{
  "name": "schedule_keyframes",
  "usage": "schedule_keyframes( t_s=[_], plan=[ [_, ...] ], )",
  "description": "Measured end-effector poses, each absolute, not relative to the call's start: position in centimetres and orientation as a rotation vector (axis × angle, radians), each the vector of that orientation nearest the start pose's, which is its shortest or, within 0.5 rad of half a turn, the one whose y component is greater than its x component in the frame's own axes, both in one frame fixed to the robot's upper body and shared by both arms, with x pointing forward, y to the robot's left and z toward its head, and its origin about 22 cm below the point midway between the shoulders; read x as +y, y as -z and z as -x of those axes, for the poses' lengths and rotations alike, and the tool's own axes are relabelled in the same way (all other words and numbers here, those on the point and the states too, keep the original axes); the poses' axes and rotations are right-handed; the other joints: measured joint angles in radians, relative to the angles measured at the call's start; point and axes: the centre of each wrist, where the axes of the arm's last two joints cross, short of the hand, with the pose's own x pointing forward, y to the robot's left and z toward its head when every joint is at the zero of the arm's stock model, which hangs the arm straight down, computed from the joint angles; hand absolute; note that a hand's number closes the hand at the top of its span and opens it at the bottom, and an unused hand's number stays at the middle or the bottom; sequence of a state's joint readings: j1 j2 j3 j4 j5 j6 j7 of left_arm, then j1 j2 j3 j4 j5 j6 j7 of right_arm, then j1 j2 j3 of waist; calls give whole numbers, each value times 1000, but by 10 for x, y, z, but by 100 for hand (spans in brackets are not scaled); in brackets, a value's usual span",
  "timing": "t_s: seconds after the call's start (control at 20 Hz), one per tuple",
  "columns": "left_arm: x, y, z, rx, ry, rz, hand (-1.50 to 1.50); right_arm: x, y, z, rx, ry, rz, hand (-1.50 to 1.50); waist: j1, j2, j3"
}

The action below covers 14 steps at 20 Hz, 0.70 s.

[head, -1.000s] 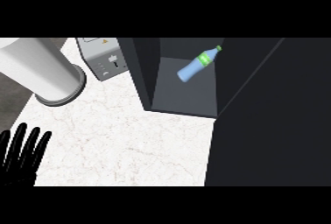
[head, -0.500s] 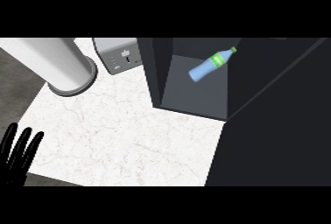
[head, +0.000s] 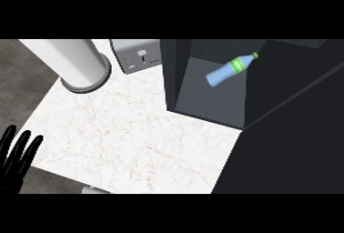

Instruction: Pick up the bottled water, place it into the cabinet and close the cabinet

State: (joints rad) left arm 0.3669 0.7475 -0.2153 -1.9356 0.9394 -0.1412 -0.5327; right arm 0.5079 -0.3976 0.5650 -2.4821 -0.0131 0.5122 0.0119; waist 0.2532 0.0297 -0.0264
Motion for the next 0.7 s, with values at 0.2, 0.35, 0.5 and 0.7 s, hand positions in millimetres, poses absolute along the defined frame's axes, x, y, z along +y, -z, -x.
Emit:
schedule_keyframes(
  t_s=[0.2,0.35,0.5,0.7],
  plan=[
    [322,-63,-152,-1855,-88,540,-150,-192,-136,-91,-1713,-957,-722,150,7,0,-1],
    [325,-64,-153,-1852,-80,540,-150,-190,-139,-96,-1710,-1016,-719,150,10,1,-2],
    [328,-65,-155,-1857,-79,536,-150,-188,-143,-100,-1706,-1078,-714,150,8,1,-3],
    [331,-66,-156,-1851,-75,542,-150,-186,-147,-105,-1701,-1141,-711,150,6,2,-3]
  ],
)
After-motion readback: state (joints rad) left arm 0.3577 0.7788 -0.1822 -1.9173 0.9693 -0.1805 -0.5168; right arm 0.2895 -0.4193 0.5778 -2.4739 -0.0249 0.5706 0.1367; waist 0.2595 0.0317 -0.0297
